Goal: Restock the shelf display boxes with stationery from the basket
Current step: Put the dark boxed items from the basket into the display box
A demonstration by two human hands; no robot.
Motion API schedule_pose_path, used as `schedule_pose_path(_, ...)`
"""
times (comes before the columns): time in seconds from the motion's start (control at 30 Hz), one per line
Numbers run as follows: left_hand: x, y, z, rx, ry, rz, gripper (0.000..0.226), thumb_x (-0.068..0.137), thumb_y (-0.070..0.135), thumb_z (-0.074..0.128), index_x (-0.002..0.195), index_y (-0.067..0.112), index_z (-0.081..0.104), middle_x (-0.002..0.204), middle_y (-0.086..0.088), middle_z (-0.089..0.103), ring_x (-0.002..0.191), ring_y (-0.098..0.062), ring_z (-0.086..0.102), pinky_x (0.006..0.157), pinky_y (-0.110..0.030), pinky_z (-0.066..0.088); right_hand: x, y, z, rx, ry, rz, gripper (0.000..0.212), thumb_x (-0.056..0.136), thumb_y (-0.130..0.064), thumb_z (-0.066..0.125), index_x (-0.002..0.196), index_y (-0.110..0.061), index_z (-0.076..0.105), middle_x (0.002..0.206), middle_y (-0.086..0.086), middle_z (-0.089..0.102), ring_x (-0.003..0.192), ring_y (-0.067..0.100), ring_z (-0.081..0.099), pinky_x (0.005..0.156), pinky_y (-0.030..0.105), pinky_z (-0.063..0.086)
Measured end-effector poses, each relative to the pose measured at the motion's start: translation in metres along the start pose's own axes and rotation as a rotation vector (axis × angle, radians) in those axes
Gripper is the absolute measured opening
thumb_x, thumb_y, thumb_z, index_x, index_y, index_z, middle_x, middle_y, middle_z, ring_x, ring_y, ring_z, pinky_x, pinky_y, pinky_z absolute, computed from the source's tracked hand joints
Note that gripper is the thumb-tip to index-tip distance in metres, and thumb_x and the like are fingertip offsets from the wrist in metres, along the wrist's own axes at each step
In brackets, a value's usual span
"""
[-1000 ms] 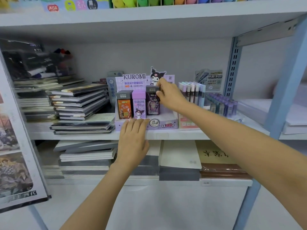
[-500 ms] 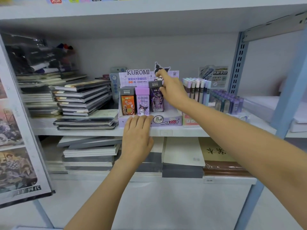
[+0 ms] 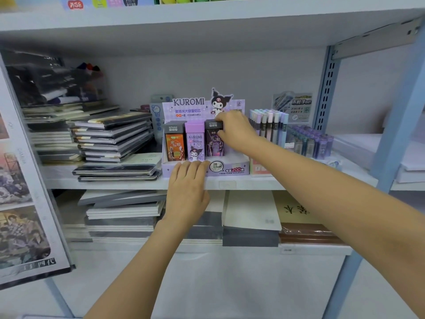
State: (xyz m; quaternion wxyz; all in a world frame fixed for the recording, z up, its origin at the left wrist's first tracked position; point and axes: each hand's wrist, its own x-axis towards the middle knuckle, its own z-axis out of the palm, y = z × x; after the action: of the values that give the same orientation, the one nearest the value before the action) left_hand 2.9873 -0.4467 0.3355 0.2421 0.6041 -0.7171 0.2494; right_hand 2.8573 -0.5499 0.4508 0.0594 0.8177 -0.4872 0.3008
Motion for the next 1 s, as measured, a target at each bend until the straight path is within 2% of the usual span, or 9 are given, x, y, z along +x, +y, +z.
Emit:
schedule_pose_path(0.1, 0.001, -0.002, -0.002, -0.010, -0.020, 0.013, 0.062, 0.082, 0.017, 0.059, 0.141, 0.011, 0.042, 0.137, -0.006, 0.049, 0.129, -0.029, 0.040, 0.116, -0.039, 0.020, -0.016, 0.000, -0.001, 0.038, -0.016, -0.031, 0.047, 0.092, -0.012, 0.060, 0.137, -0.008, 0.047, 0.133, 0.014, 0.046, 0.121, 0.029, 0.047, 0.096, 0.036, 0.042)
schedule_pose_path(0.17, -0.003, -0.001, -0.001, -0.079, 0.014, 0.006, 0.063, 0.081, 0.013, 0.060, 0.142, 0.009, 0.042, 0.141, -0.007, 0.048, 0.134, -0.029, 0.037, 0.116, -0.042, 0.020, -0.042, -0.005, 0.002, 0.177, 0.140, -0.132, 0.049, 0.092, -0.012, 0.058, 0.140, -0.011, 0.044, 0.137, 0.007, 0.045, 0.124, 0.021, 0.045, 0.101, 0.033, 0.040)
schedule_pose_path(0.27, -0.026, 0.009, 0.009, -0.184, 0.197, -0.043, 0.063, 0.075, 0.002, 0.062, 0.137, 0.004, 0.048, 0.138, -0.014, 0.051, 0.132, -0.032, 0.042, 0.112, -0.048, 0.030, -0.093, -0.012, 0.019, 0.415, 0.308, -0.330, 0.028, 0.091, -0.009, 0.054, 0.118, -0.013, 0.059, 0.114, -0.002, 0.057, 0.096, 0.010, 0.055, 0.082, 0.026, 0.048)
schedule_pose_path(0.37, -0.069, 0.021, 0.044, -0.224, 0.295, -0.038, 0.051, 0.073, -0.001, 0.062, 0.123, 0.006, 0.052, 0.119, -0.016, 0.058, 0.111, -0.030, 0.048, 0.096, -0.043, 0.039, -0.151, -0.006, 0.058, 0.571, 0.249, -0.331, 0.011, 0.090, -0.013, 0.054, 0.097, -0.017, 0.061, 0.090, -0.008, 0.059, 0.073, 0.008, 0.054, 0.064, 0.025, 0.047)
schedule_pose_path(0.5, -0.149, 0.030, 0.115, -0.376, -0.192, -0.126, 0.036, 0.075, -0.005, 0.065, 0.110, 0.002, 0.063, 0.108, -0.014, 0.062, 0.093, -0.035, 0.058, 0.078, -0.043, 0.047, -0.222, 0.021, 0.137, 0.601, -0.055, -0.135, 0.009, 0.090, -0.013, 0.057, 0.093, -0.017, 0.064, 0.081, -0.006, 0.064, 0.066, 0.010, 0.056, 0.063, 0.034, 0.050)
schedule_pose_path(0.6, -0.216, 0.042, 0.158, -0.451, -0.577, -0.179, 0.040, 0.087, 0.006, 0.057, 0.126, 0.012, 0.058, 0.131, -0.005, 0.056, 0.120, -0.026, 0.052, 0.097, -0.032, 0.039, -0.271, 0.048, 0.197, 0.517, -0.344, 0.004, 0.011, 0.092, -0.017, 0.056, 0.098, -0.019, 0.065, 0.089, -0.006, 0.068, 0.074, 0.010, 0.060, 0.074, 0.033, 0.053)
schedule_pose_path(0.73, -0.290, 0.060, 0.200, -0.381, -0.943, -0.182, 0.055, 0.099, 0.028, 0.044, 0.151, 0.019, 0.027, 0.161, 0.003, 0.018, 0.147, -0.013, 0.018, 0.117, -0.026, 0.015, -0.341, 0.090, 0.263, 0.420, -0.687, 0.143, 0.014, 0.095, -0.019, 0.052, 0.102, -0.021, 0.064, 0.099, -0.002, 0.066, 0.083, 0.013, 0.060, 0.079, 0.030, 0.050)
schedule_pose_path(0.87, -0.328, 0.072, 0.218, -0.281, -0.986, -0.169, 0.061, 0.098, 0.027, 0.049, 0.153, 0.016, 0.024, 0.162, 0.002, 0.012, 0.147, -0.015, 0.021, 0.119, -0.028, 0.020, -0.408, 0.114, 0.308, 0.405, -0.881, 0.292, 0.019, 0.097, -0.018, 0.050, 0.109, -0.023, 0.063, 0.111, -0.005, 0.065, 0.096, 0.006, 0.059, 0.088, 0.021, 0.048)
schedule_pose_path(1.0, -0.347, 0.079, 0.224, -0.267, -0.888, -0.142, 0.068, 0.050, 0.021, 0.094, 0.112, 0.008, 0.072, 0.127, -0.008, 0.065, 0.105, -0.023, 0.069, 0.081, -0.036, 0.059, -0.447, 0.116, 0.342, 0.354, -0.987, 0.380, 0.039, 0.095, -0.019, 0.051, 0.133, -0.021, 0.049, 0.131, -0.001, 0.053, 0.116, 0.013, 0.052, 0.096, 0.027, 0.045)
